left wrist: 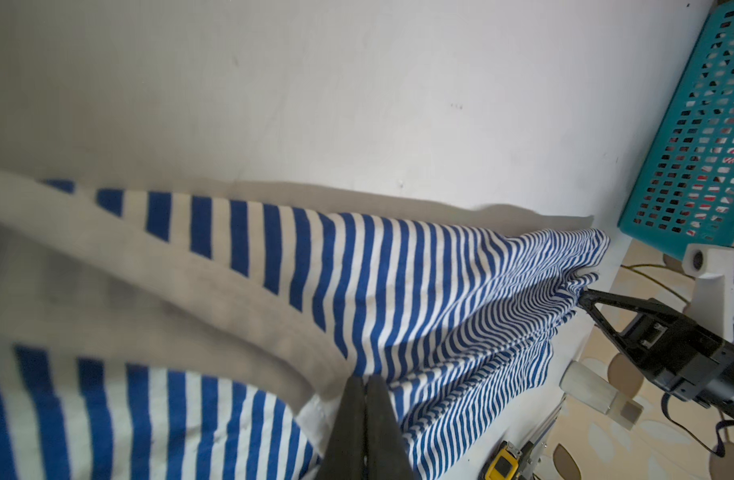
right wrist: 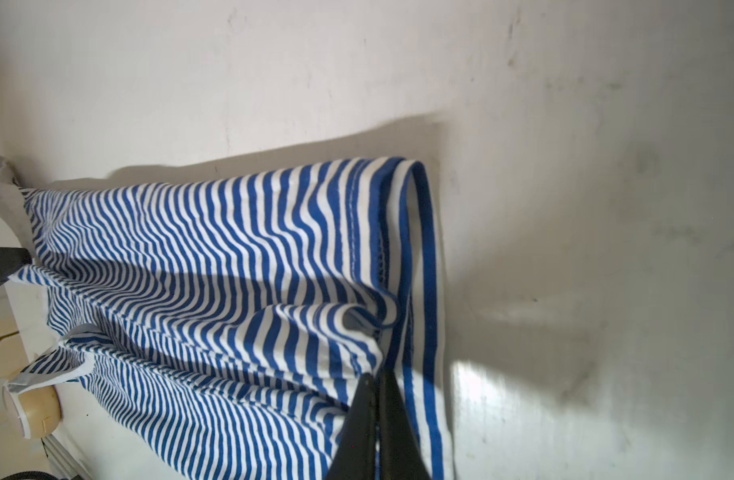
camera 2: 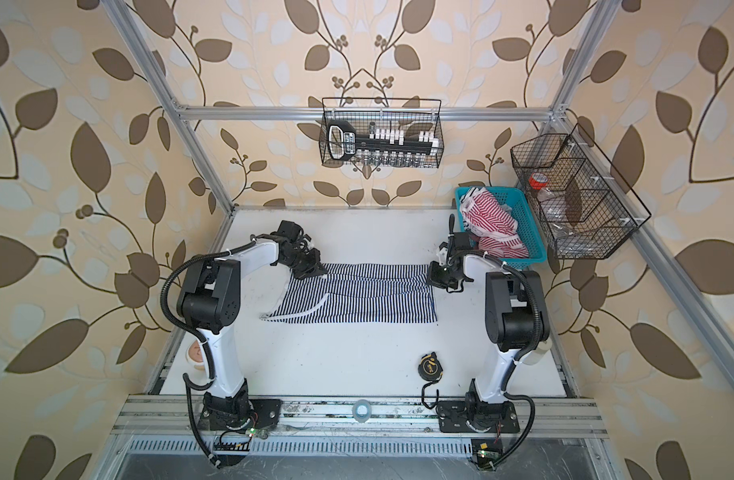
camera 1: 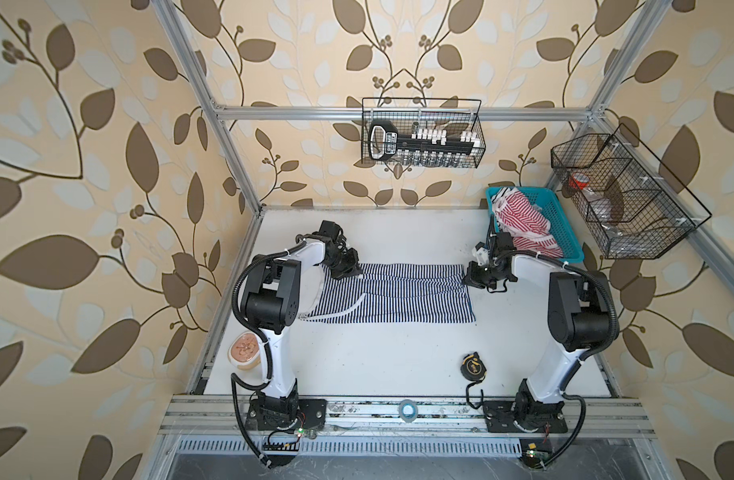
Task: Fold and stack the tank tops
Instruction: 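Lift the far edge with both grippers and fold it toward the robot, then lower the folded far edge and open both grippers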
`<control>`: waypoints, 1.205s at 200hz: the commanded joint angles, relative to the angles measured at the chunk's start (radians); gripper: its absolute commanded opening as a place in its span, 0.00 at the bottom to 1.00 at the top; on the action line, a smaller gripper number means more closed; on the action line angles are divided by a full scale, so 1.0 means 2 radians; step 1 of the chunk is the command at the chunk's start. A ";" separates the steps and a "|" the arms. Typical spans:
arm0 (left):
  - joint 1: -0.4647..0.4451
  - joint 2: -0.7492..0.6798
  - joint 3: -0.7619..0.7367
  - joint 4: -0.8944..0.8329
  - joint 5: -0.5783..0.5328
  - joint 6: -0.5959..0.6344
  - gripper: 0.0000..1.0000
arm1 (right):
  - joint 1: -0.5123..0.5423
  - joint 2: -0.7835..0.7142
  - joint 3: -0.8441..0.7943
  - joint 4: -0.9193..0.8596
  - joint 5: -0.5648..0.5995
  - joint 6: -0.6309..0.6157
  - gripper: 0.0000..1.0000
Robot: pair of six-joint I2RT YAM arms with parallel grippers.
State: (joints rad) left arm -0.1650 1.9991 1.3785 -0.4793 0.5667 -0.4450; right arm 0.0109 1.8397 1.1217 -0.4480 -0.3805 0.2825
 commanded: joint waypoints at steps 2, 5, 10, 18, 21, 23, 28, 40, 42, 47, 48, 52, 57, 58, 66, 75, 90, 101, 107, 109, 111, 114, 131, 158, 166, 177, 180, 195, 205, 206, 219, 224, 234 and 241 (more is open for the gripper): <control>-0.006 -0.019 -0.002 -0.016 -0.011 0.010 0.00 | 0.001 -0.002 -0.016 -0.013 0.011 -0.006 0.00; -0.006 -0.019 -0.002 -0.017 -0.013 0.011 0.00 | 0.001 -0.002 -0.016 -0.014 0.011 -0.006 0.00; -0.006 -0.018 -0.001 -0.021 -0.016 0.013 0.00 | 0.001 -0.002 -0.018 -0.014 0.012 -0.006 0.00; -0.006 -0.017 0.001 -0.027 -0.020 0.015 0.00 | 0.001 -0.002 -0.020 -0.015 0.012 -0.006 0.00; -0.006 -0.017 0.002 -0.030 -0.022 0.016 0.00 | 0.001 -0.002 -0.020 -0.015 0.013 -0.006 0.00; -0.006 -0.017 0.003 -0.031 -0.021 0.017 0.00 | 0.001 -0.002 -0.020 -0.015 0.013 -0.006 0.00; -0.006 -0.016 0.003 -0.034 -0.022 0.018 0.00 | 0.001 -0.002 -0.022 -0.015 0.014 -0.007 0.00; -0.007 -0.016 0.004 -0.039 -0.026 0.020 0.00 | 0.001 -0.001 -0.023 -0.016 0.016 -0.007 0.00; -0.008 -0.017 0.003 -0.040 -0.026 0.020 0.00 | 0.001 -0.001 -0.024 -0.016 0.016 -0.008 0.00; -0.009 -0.017 0.004 -0.042 -0.028 0.020 0.00 | 0.001 -0.001 -0.024 -0.017 0.017 -0.007 0.03; -0.009 -0.017 0.004 -0.042 -0.028 0.019 0.00 | 0.001 -0.001 -0.024 -0.017 0.017 -0.007 0.04; -0.009 -0.016 0.003 -0.044 -0.029 0.020 0.00 | 0.001 -0.001 -0.024 -0.017 0.017 -0.007 0.08; -0.010 -0.016 0.003 -0.047 -0.031 0.020 0.00 | 0.001 -0.001 -0.024 -0.017 0.018 -0.007 0.13; -0.010 -0.016 0.003 -0.048 -0.031 0.020 0.00 | 0.001 -0.001 -0.024 -0.016 0.018 -0.006 0.14; -0.011 -0.015 0.004 -0.051 -0.032 0.020 0.06 | 0.001 -0.002 -0.023 -0.017 0.020 -0.005 0.18; -0.013 -0.015 0.004 -0.055 -0.033 0.020 0.12 | 0.001 -0.004 -0.023 -0.018 0.022 -0.004 0.21; -0.013 -0.017 0.006 -0.064 -0.038 0.020 0.21 | 0.001 -0.010 -0.022 -0.021 0.025 -0.002 0.26; -0.013 -0.022 0.009 -0.070 -0.042 0.021 0.30 | 0.001 -0.019 -0.022 -0.023 0.028 0.000 0.27; -0.013 -0.025 0.012 -0.074 -0.044 0.022 0.35 | 0.001 -0.024 -0.021 -0.025 0.030 0.001 0.27; -0.013 -0.026 0.013 -0.075 -0.045 0.022 0.35 | 0.001 -0.026 -0.021 -0.026 0.031 0.001 0.27; -0.013 -0.027 0.013 -0.077 -0.046 0.022 0.36 | 0.001 -0.027 -0.020 -0.027 0.032 0.001 0.28; -0.013 -0.029 0.016 -0.079 -0.047 0.022 0.36 | 0.001 -0.029 -0.020 -0.027 0.033 0.002 0.28; -0.013 -0.042 0.026 -0.091 -0.053 0.023 0.38 | 0.001 -0.046 -0.017 -0.031 0.042 0.008 0.30; -0.013 -0.059 0.053 -0.112 -0.071 0.022 0.39 | 0.005 -0.067 -0.005 -0.039 0.061 0.017 0.31; -0.013 -0.061 0.064 -0.118 -0.078 0.024 0.39 | 0.009 -0.069 0.002 -0.041 0.063 0.018 0.31; -0.012 -0.057 0.083 -0.124 -0.093 0.026 0.39 | 0.014 -0.071 0.011 -0.041 0.062 0.020 0.30; -0.011 -0.055 0.089 -0.127 -0.098 0.026 0.39 | 0.016 -0.071 0.014 -0.042 0.061 0.021 0.29; -0.007 -0.035 0.127 -0.144 -0.120 0.031 0.38 | 0.026 -0.066 0.028 -0.039 0.060 0.025 0.23; -0.003 -0.015 0.152 -0.152 -0.124 0.034 0.37 | 0.033 -0.059 0.036 -0.033 0.054 0.028 0.17; -0.003 -0.014 0.154 -0.152 -0.125 0.035 0.37 | 0.034 -0.059 0.037 -0.033 0.053 0.029 0.16; 0.004 0.014 0.187 -0.153 -0.123 0.037 0.35 | 0.043 -0.043 0.047 -0.023 0.040 0.034 0.08; 0.006 0.027 0.199 -0.154 -0.123 0.037 0.34 | 0.048 -0.036 0.051 -0.021 0.034 0.036 0.06; 0.012 0.052 0.228 -0.164 -0.123 0.040 0.32 | 0.057 -0.020 0.058 -0.012 0.024 0.040 0.04; 0.016 0.068 0.246 -0.172 -0.125 0.041 0.30 | 0.063 -0.008 0.058 -0.005 0.018 0.044 0.03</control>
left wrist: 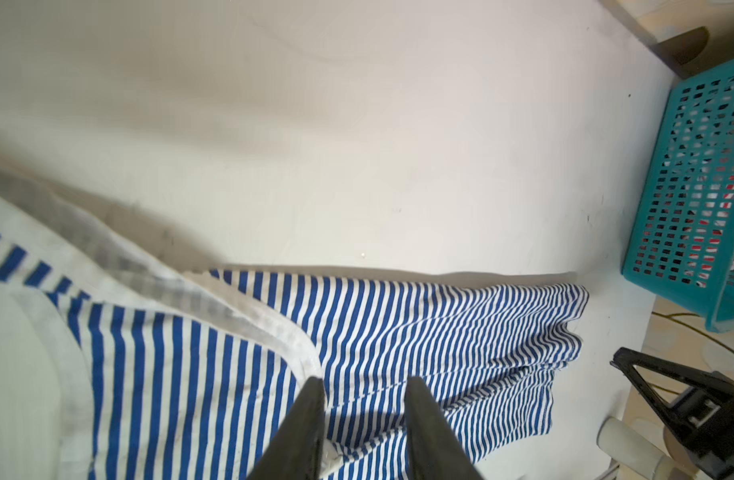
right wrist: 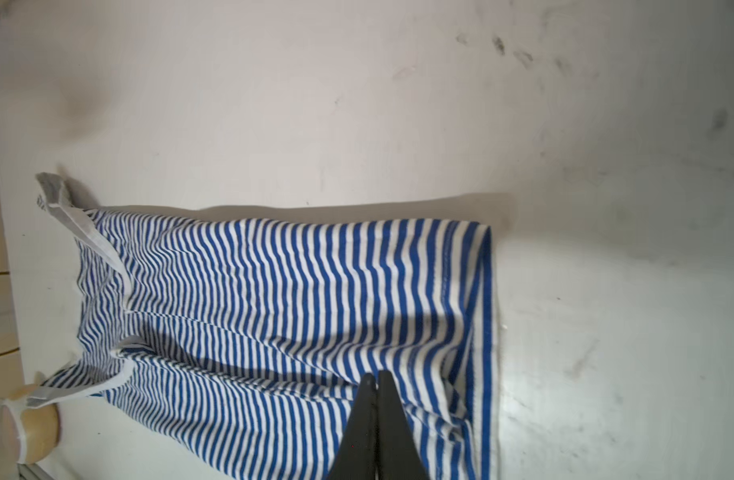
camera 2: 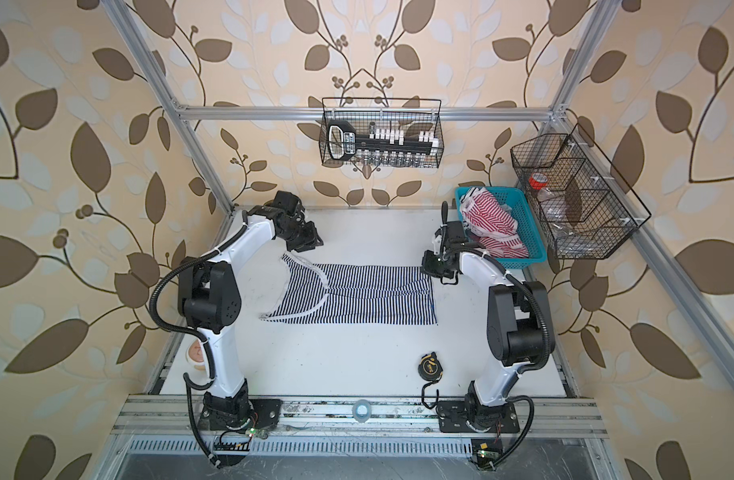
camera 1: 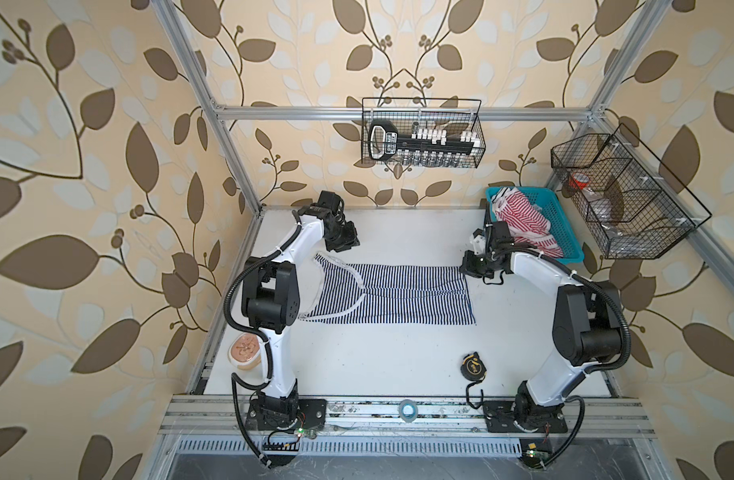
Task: Fold and stack the tank tops
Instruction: 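Lower the folded far edge and open both grippers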
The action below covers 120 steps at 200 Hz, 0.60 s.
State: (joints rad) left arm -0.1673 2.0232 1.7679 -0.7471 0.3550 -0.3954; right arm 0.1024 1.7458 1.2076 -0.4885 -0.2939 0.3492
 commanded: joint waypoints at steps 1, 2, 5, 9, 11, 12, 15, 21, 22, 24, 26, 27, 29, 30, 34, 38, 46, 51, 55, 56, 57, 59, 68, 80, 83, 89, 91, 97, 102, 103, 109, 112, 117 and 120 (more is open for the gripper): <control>0.017 0.058 0.053 -0.038 -0.020 0.016 0.30 | 0.018 0.040 0.015 0.016 -0.026 0.011 0.03; 0.017 0.059 0.055 -0.039 -0.020 0.017 0.30 | 0.020 0.042 0.015 0.016 -0.027 0.011 0.03; 0.020 0.065 0.060 -0.042 -0.020 0.017 0.30 | 0.022 0.046 0.015 0.021 -0.032 0.013 0.02; 0.022 0.073 0.068 -0.044 -0.020 0.018 0.30 | 0.025 0.053 0.015 0.026 -0.039 0.016 0.02; 0.024 0.076 0.071 -0.045 -0.020 0.019 0.29 | 0.026 0.056 0.015 0.029 -0.042 0.017 0.02; 0.025 0.078 0.072 -0.045 -0.020 0.019 0.29 | 0.027 0.058 0.015 0.030 -0.043 0.018 0.02; 0.027 0.081 0.075 -0.045 -0.020 0.020 0.29 | 0.028 0.062 0.016 0.034 -0.046 0.020 0.02; 0.031 0.089 0.080 -0.043 -0.022 0.021 0.29 | 0.032 0.073 0.015 0.042 -0.054 0.025 0.01; 0.032 0.089 0.081 -0.043 -0.022 0.022 0.29 | 0.032 0.075 0.015 0.043 -0.055 0.026 0.01; 0.034 0.091 0.081 -0.042 -0.023 0.022 0.29 | 0.033 0.078 0.015 0.046 -0.057 0.027 0.01; 0.035 0.093 0.083 -0.041 -0.023 0.023 0.29 | 0.034 0.081 0.015 0.048 -0.059 0.028 0.01; 0.036 0.094 0.083 -0.041 -0.023 0.023 0.29 | 0.035 0.082 0.015 0.049 -0.060 0.028 0.01; 0.038 0.096 0.084 -0.040 -0.023 0.023 0.29 | 0.036 0.085 0.015 0.051 -0.062 0.029 0.01; 0.039 0.097 0.085 -0.040 -0.023 0.023 0.29 | 0.036 0.087 0.015 0.053 -0.062 0.030 0.01; 0.043 0.101 0.089 -0.040 -0.023 0.024 0.29 | 0.038 0.092 0.015 0.056 -0.064 0.032 0.00; 0.047 0.106 0.093 -0.040 -0.023 0.024 0.29 | 0.039 0.097 0.016 0.057 -0.065 0.033 0.00; 0.055 0.114 0.102 -0.041 -0.023 0.024 0.29 | 0.042 0.105 0.015 0.061 -0.065 0.034 0.00; 0.060 0.120 0.108 -0.042 -0.023 0.024 0.29 | 0.044 0.109 0.015 0.063 -0.066 0.035 0.00; 0.064 0.124 0.113 -0.043 -0.023 0.024 0.29 | 0.045 0.112 0.015 0.064 -0.066 0.035 0.00; 0.065 0.126 0.114 -0.044 -0.023 0.024 0.29 | 0.045 0.112 0.016 0.064 -0.066 0.035 0.00; 0.065 0.126 0.116 -0.044 -0.023 0.024 0.29 | 0.045 0.113 0.015 0.065 -0.066 0.035 0.00; 0.067 0.129 0.119 -0.044 -0.023 0.024 0.29 | 0.045 0.114 0.015 0.065 -0.066 0.035 0.00; 0.073 0.139 0.132 -0.049 -0.023 0.026 0.29 | 0.046 0.117 0.012 0.069 -0.066 0.036 0.00; 0.077 0.149 0.152 -0.053 -0.022 0.028 0.28 | 0.046 0.118 0.006 0.072 -0.066 0.036 0.00; 0.077 0.151 0.155 -0.054 -0.023 0.028 0.28 | 0.046 0.118 0.005 0.072 -0.066 0.036 0.00; 0.077 0.153 0.157 -0.053 -0.023 0.027 0.27 | 0.045 0.119 0.003 0.073 -0.066 0.036 0.00; 0.077 0.154 0.156 -0.052 -0.023 0.027 0.27 | 0.045 0.119 0.003 0.073 -0.066 0.036 0.00; 0.077 0.154 0.154 -0.050 -0.022 0.028 0.27 | 0.045 0.119 0.002 0.073 -0.065 0.036 0.00; 0.077 0.154 0.151 -0.047 -0.023 0.027 0.27 | 0.046 0.120 0.001 0.074 -0.065 0.036 0.00; 0.077 0.154 0.151 -0.047 -0.023 0.028 0.27 | 0.046 0.120 0.001 0.074 -0.065 0.036 0.00; 0.078 0.154 0.147 -0.044 -0.024 0.028 0.27 | 0.046 0.121 0.000 0.073 -0.065 0.036 0.00; 0.077 0.153 0.145 -0.043 -0.025 0.029 0.27 | 0.046 0.121 -0.001 0.075 -0.065 0.036 0.00; 0.077 0.153 0.145 -0.040 -0.027 0.030 0.26 | 0.045 0.122 -0.001 0.074 -0.064 0.036 0.00; 0.077 0.153 0.145 -0.039 -0.028 0.030 0.26 | 0.046 0.123 -0.001 0.075 -0.065 0.036 0.00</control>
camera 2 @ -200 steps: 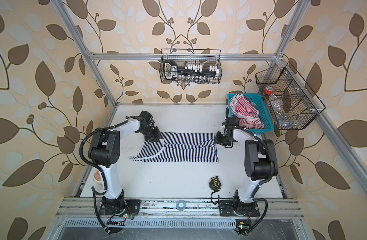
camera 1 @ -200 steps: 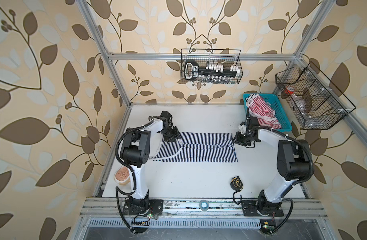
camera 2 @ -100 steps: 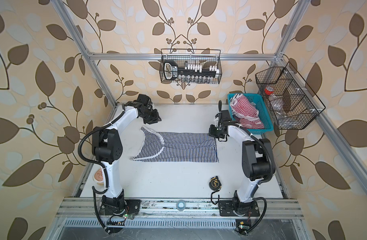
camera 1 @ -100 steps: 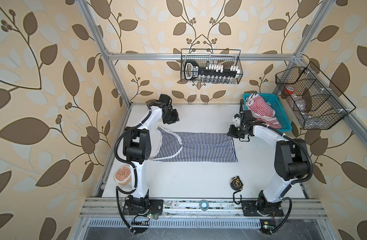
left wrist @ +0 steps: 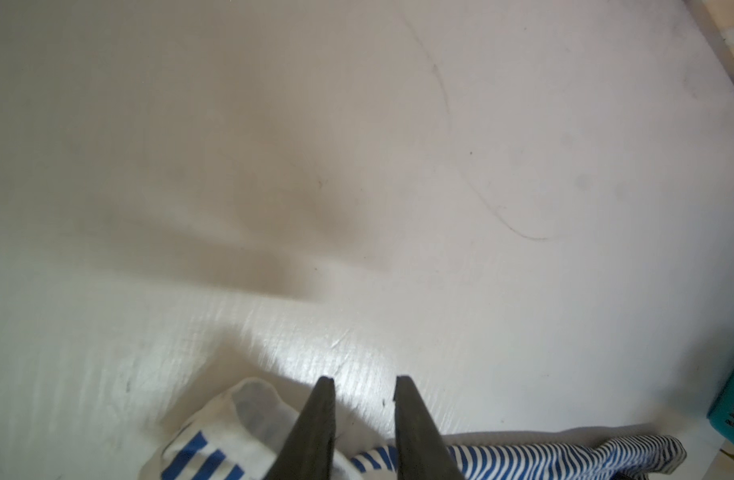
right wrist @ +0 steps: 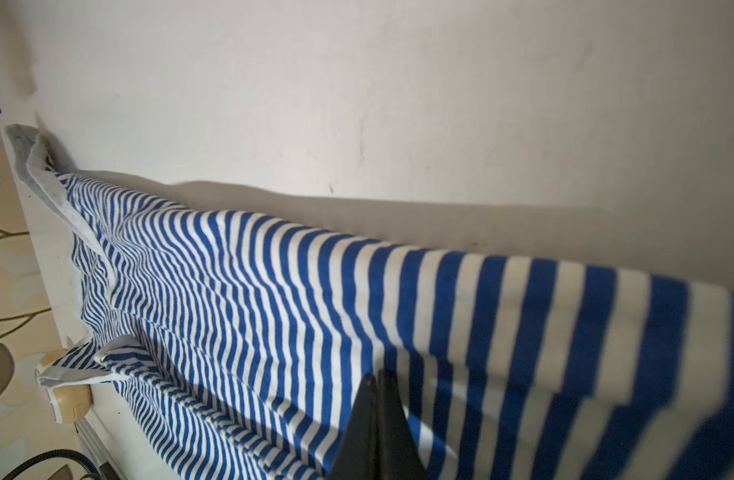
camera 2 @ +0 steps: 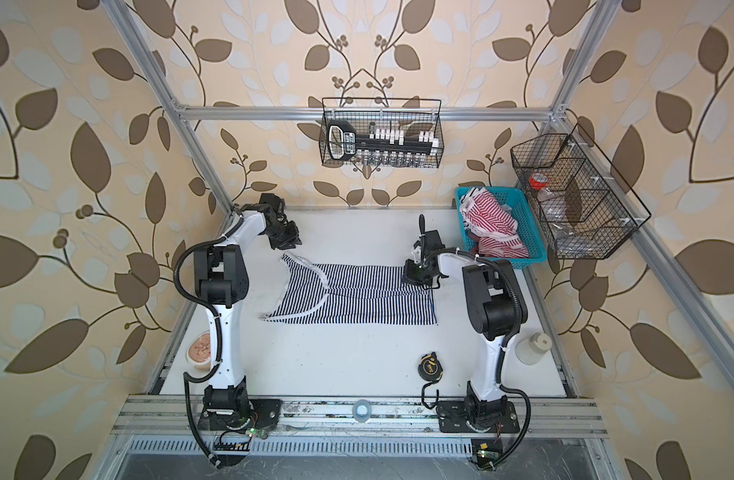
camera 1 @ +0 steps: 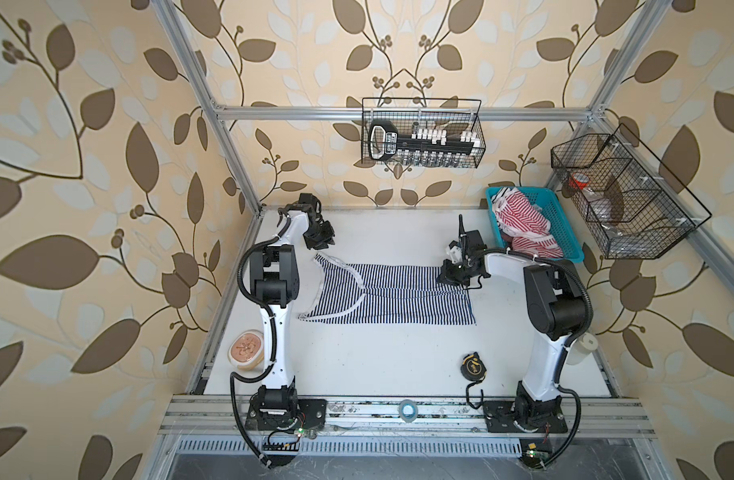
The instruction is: Fold and stack the tank tops
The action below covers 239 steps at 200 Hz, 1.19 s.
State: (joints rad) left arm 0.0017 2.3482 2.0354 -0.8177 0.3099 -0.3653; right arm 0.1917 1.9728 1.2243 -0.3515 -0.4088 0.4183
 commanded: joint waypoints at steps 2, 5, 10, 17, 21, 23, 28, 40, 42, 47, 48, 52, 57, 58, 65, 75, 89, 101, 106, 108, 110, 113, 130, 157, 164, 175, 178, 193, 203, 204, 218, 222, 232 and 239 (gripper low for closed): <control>-0.007 -0.009 0.002 -0.004 -0.006 0.015 0.26 | 0.002 0.009 -0.010 0.006 -0.009 0.001 0.00; -0.007 -0.009 -0.006 -0.004 -0.008 0.015 0.25 | 0.001 0.010 -0.009 0.006 -0.009 0.001 0.00; -0.006 -0.009 -0.010 -0.004 -0.009 0.016 0.24 | 0.001 0.010 -0.009 0.006 -0.009 0.000 0.00; -0.007 -0.011 -0.015 -0.003 -0.011 0.016 0.24 | 0.001 0.012 -0.010 0.006 -0.009 0.000 0.00; -0.006 -0.012 -0.018 -0.002 -0.012 0.016 0.23 | 0.001 0.012 -0.011 0.006 -0.009 0.000 0.00; -0.006 -0.012 -0.019 -0.002 -0.012 0.016 0.23 | 0.001 0.012 -0.012 0.006 -0.009 0.000 0.00; -0.005 -0.014 -0.024 0.001 -0.012 0.016 0.22 | 0.001 0.012 -0.012 0.007 -0.009 0.000 0.00; -0.003 -0.021 -0.035 0.007 -0.015 0.015 0.22 | 0.001 0.013 -0.015 0.008 -0.008 -0.001 0.00; -0.004 -0.022 -0.036 0.008 -0.015 0.014 0.22 | 0.001 0.013 -0.016 0.007 -0.008 -0.001 0.00; -0.002 -0.026 -0.041 0.011 -0.016 0.014 0.21 | 0.001 0.013 -0.018 0.008 -0.008 0.000 0.00; -0.002 -0.027 -0.041 0.011 -0.016 0.014 0.21 | 0.001 0.013 -0.019 0.008 -0.008 0.000 0.00; -0.002 -0.030 -0.044 0.013 -0.017 0.014 0.21 | 0.001 0.014 -0.020 0.008 -0.008 -0.001 0.00; -0.001 -0.033 -0.047 0.015 -0.018 0.014 0.20 | 0.001 0.014 -0.022 0.009 -0.008 -0.001 0.00; -0.001 -0.034 -0.047 0.015 -0.018 0.014 0.20 | 0.001 0.014 -0.022 0.009 -0.008 -0.001 0.00; -0.001 -0.039 -0.051 0.017 -0.020 0.014 0.20 | 0.001 0.015 -0.026 0.011 -0.008 -0.001 0.00; -0.001 -0.046 -0.054 0.017 -0.023 0.015 0.20 | 0.001 0.018 -0.030 0.013 -0.008 -0.001 0.00; 0.000 -0.055 -0.061 0.018 -0.028 0.015 0.20 | 0.001 0.021 -0.037 0.016 -0.008 -0.001 0.00; 0.001 -0.063 -0.068 0.019 -0.031 0.016 0.20 | 0.002 0.023 -0.041 0.018 -0.009 -0.001 0.00; 0.000 -0.066 -0.070 0.020 -0.031 0.017 0.20 | 0.002 0.023 -0.043 0.019 -0.008 -0.001 0.00; 0.001 -0.068 -0.072 0.021 -0.032 0.016 0.20 | 0.002 0.024 -0.044 0.020 -0.007 -0.001 0.00; 0.000 -0.070 -0.073 0.021 -0.033 0.017 0.20 | 0.001 0.025 -0.044 0.020 -0.008 -0.001 0.00; 0.001 -0.071 -0.075 0.022 -0.033 0.016 0.20 | 0.001 0.025 -0.045 0.020 -0.007 -0.001 0.00; 0.001 -0.079 -0.083 0.020 -0.036 0.017 0.19 | 0.001 0.028 -0.049 0.020 -0.007 -0.002 0.00; 0.003 -0.090 -0.104 0.020 -0.044 0.020 0.18 | 0.001 0.031 -0.055 0.024 -0.007 -0.003 0.00; 0.004 -0.094 -0.110 0.020 -0.046 0.020 0.17 | 0.001 0.032 -0.056 0.025 -0.007 -0.002 0.00; 0.004 -0.101 -0.122 0.024 -0.048 0.019 0.17 | 0.001 0.034 -0.058 0.026 -0.007 -0.003 0.00; 0.005 -0.103 -0.126 0.026 -0.048 0.019 0.17 | 0.001 0.034 -0.058 0.026 -0.007 -0.003 0.00; 0.006 -0.110 -0.139 0.033 -0.049 0.018 0.17 | 0.001 0.037 -0.059 0.027 -0.007 -0.003 0.00; 0.007 -0.111 -0.141 0.033 -0.050 0.017 0.17 | 0.001 0.038 -0.060 0.028 -0.008 -0.004 0.00; 0.007 -0.111 -0.141 0.033 -0.050 0.017 0.17 | 0.001 0.038 -0.060 0.028 -0.008 -0.004 0.00; 0.009 -0.110 -0.137 0.033 -0.049 0.017 0.22 | 0.001 0.038 -0.062 0.030 -0.010 -0.003 0.00; 0.009 -0.108 -0.133 0.031 -0.048 0.018 0.26 | 0.001 0.038 -0.063 0.029 -0.010 -0.004 0.00; 0.009 -0.105 -0.118 0.023 -0.049 0.020 0.31 | 0.001 0.037 -0.063 0.029 -0.008 -0.005 0.00; 0.010 -0.101 -0.105 0.016 -0.051 0.024 0.32 | 0.001 0.037 -0.062 0.028 -0.009 -0.005 0.00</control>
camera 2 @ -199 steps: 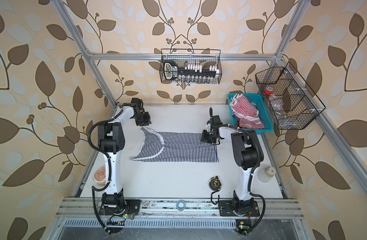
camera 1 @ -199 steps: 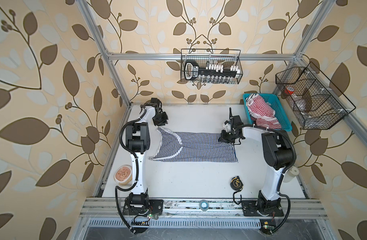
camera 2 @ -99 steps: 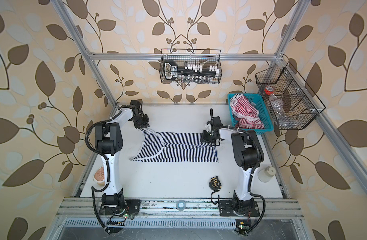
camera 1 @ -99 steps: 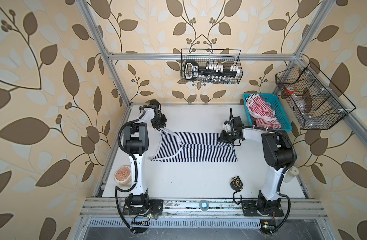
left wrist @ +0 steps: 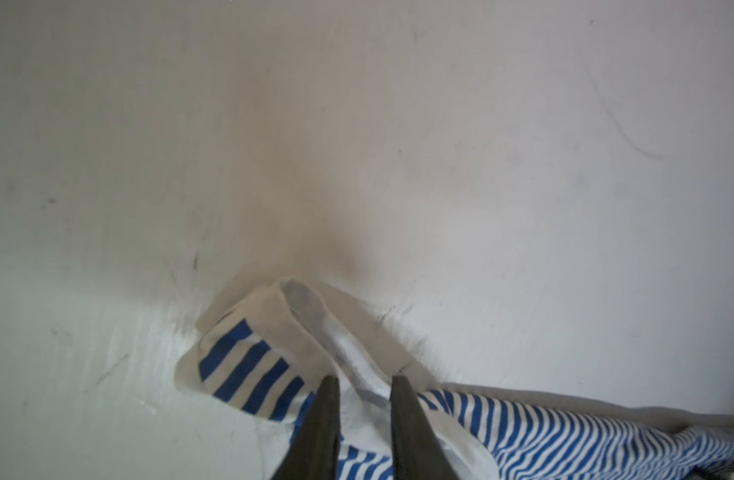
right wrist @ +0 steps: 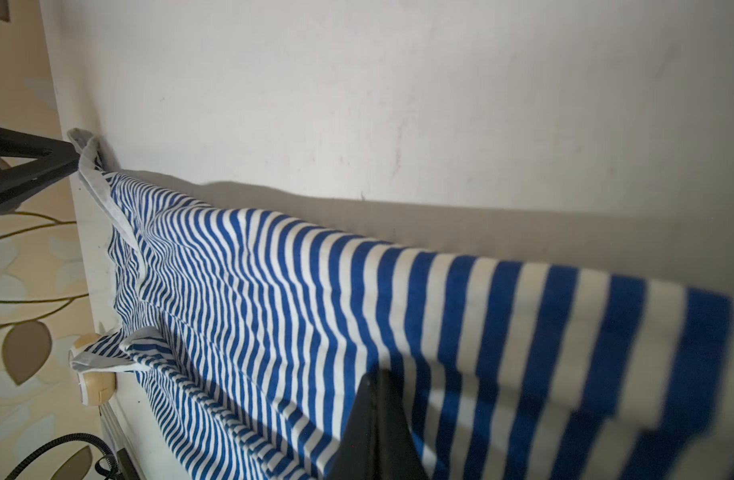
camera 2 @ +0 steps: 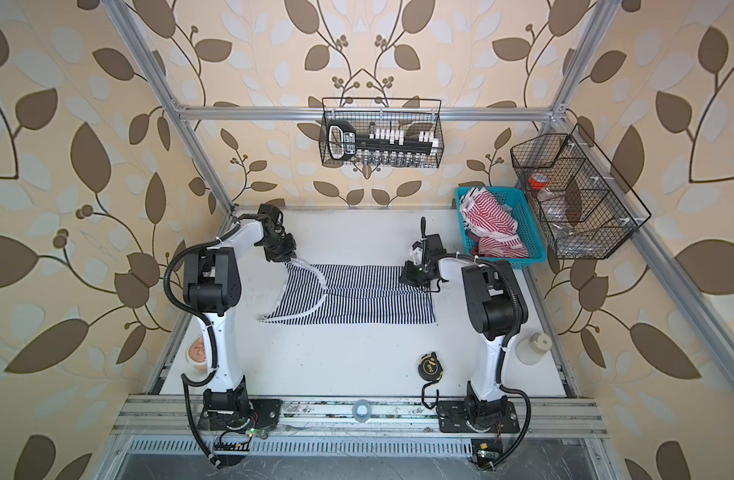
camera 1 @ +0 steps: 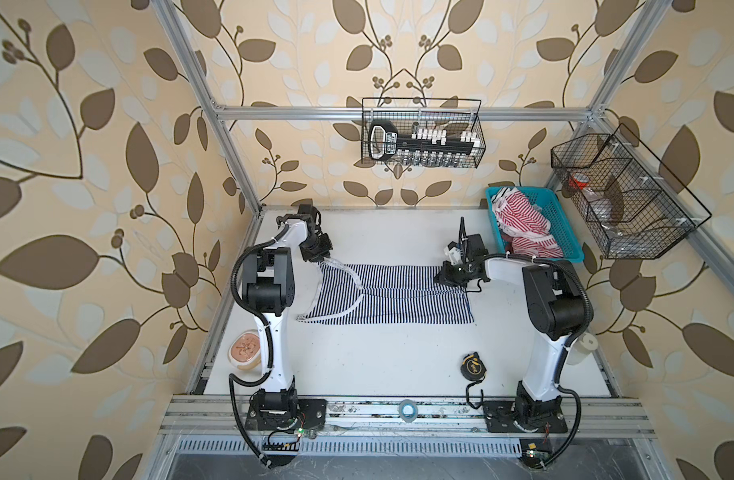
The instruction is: Fold and stack the tank tops
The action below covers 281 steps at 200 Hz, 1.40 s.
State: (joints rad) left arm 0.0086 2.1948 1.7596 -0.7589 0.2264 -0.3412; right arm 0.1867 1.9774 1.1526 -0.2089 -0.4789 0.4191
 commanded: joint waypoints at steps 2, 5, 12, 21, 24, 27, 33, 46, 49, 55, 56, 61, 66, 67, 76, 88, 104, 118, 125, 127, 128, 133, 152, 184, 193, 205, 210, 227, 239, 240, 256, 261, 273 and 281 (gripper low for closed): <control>0.006 -0.023 0.038 -0.016 -0.010 0.012 0.33 | 0.003 0.034 -0.027 -0.043 0.026 -0.006 0.00; 0.006 -0.020 0.045 -0.020 -0.012 0.015 0.34 | 0.004 0.034 -0.027 -0.044 0.026 -0.006 0.00; 0.006 -0.012 0.065 -0.036 -0.020 0.020 0.36 | 0.003 0.034 -0.027 -0.044 0.026 -0.006 0.00; 0.006 0.005 0.101 -0.068 -0.036 0.027 0.37 | 0.004 0.033 -0.027 -0.045 0.026 -0.006 0.00; 0.006 0.011 0.113 -0.078 -0.041 0.030 0.38 | 0.003 0.033 -0.027 -0.045 0.026 -0.006 0.00; 0.006 0.018 0.125 -0.090 -0.047 0.032 0.38 | 0.004 0.033 -0.027 -0.046 0.026 -0.007 0.00; 0.006 0.032 0.155 -0.111 -0.057 0.036 0.38 | 0.004 0.033 -0.027 -0.045 0.025 -0.007 0.00; 0.008 0.060 0.203 -0.150 -0.070 0.042 0.39 | 0.003 0.032 -0.026 -0.046 0.025 -0.008 0.00; 0.008 0.067 0.212 -0.157 -0.070 0.043 0.39 | 0.004 0.032 -0.026 -0.047 0.025 -0.008 0.00; 0.009 0.078 0.229 -0.170 -0.070 0.045 0.39 | 0.004 0.032 -0.025 -0.047 0.025 -0.009 0.00; 0.009 0.079 0.230 -0.172 -0.069 0.046 0.39 | 0.003 0.033 -0.025 -0.048 0.025 -0.009 0.00; 0.010 0.088 0.240 -0.181 -0.067 0.047 0.39 | 0.004 0.033 -0.025 -0.048 0.025 -0.009 0.00; 0.010 0.095 0.250 -0.189 -0.066 0.048 0.39 | 0.004 0.034 -0.024 -0.048 0.025 -0.009 0.00; 0.010 0.097 0.252 -0.191 -0.065 0.048 0.39 | 0.004 0.034 -0.024 -0.048 0.025 -0.010 0.00; 0.010 0.106 0.264 -0.203 -0.064 0.052 0.39 | 0.004 0.034 -0.023 -0.050 0.024 -0.010 0.00; 0.010 0.116 0.273 -0.215 -0.065 0.055 0.39 | 0.003 0.035 -0.023 -0.051 0.024 -0.011 0.00; 0.011 0.122 0.275 -0.222 -0.067 0.060 0.40 | 0.003 0.036 -0.023 -0.051 0.023 -0.012 0.00; 0.011 0.129 0.278 -0.225 -0.066 0.064 0.40 | 0.003 0.036 -0.022 -0.051 0.023 -0.012 0.00; 0.011 0.132 0.280 -0.226 -0.067 0.065 0.40 | 0.003 0.036 -0.022 -0.052 0.023 -0.012 0.00; 0.011 0.133 0.281 -0.226 -0.067 0.065 0.40 | 0.003 0.036 -0.022 -0.052 0.023 -0.012 0.00; 0.011 0.133 0.281 -0.226 -0.068 0.065 0.40 | 0.003 0.037 -0.021 -0.052 0.023 -0.012 0.01; 0.011 0.136 0.283 -0.228 -0.069 0.065 0.40 | 0.003 0.037 -0.022 -0.052 0.023 -0.013 0.01; 0.011 0.142 0.287 -0.228 -0.071 0.065 0.41 | 0.003 0.036 -0.022 -0.053 0.024 -0.014 0.01; 0.012 0.155 0.291 -0.226 -0.077 0.065 0.42 | 0.003 0.039 -0.022 -0.053 0.022 -0.013 0.01; 0.013 0.159 0.292 -0.227 -0.076 0.065 0.42 | 0.003 0.038 -0.022 -0.053 0.022 -0.013 0.01; 0.012 0.163 0.292 -0.228 -0.075 0.066 0.39 | 0.003 0.038 -0.021 -0.053 0.024 -0.013 0.01; 0.013 0.164 0.292 -0.229 -0.076 0.066 0.37 | 0.003 0.038 -0.022 -0.053 0.023 -0.014 0.01; 0.013 0.165 0.290 -0.230 -0.076 0.066 0.29 | 0.003 0.038 -0.022 -0.054 0.024 -0.014 0.01; 0.013 0.165 0.288 -0.229 -0.076 0.065 0.27 | 0.003 0.038 -0.022 -0.054 0.024 -0.014 0.01; 0.013 0.166 0.288 -0.229 -0.075 0.065 0.27 | 0.003 0.038 -0.022 -0.054 0.024 -0.014 0.01; 0.013 0.163 0.286 -0.229 -0.075 0.065 0.25 | 0.003 0.037 -0.023 -0.053 0.024 -0.014 0.01; 0.013 0.162 0.286 -0.228 -0.076 0.065 0.23 | 0.003 0.037 -0.023 -0.054 0.024 -0.014 0.01; 0.013 0.160 0.285 -0.227 -0.079 0.065 0.15 | 0.003 0.037 -0.023 -0.054 0.025 -0.014 0.01; 0.013 0.157 0.284 -0.226 -0.081 0.063 0.13 | 0.003 0.037 -0.023 -0.054 0.025 -0.014 0.01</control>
State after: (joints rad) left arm 0.0277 2.5237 2.3127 -1.1786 0.0914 -0.2131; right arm 0.1848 1.9781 1.1522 -0.2089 -0.4839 0.4145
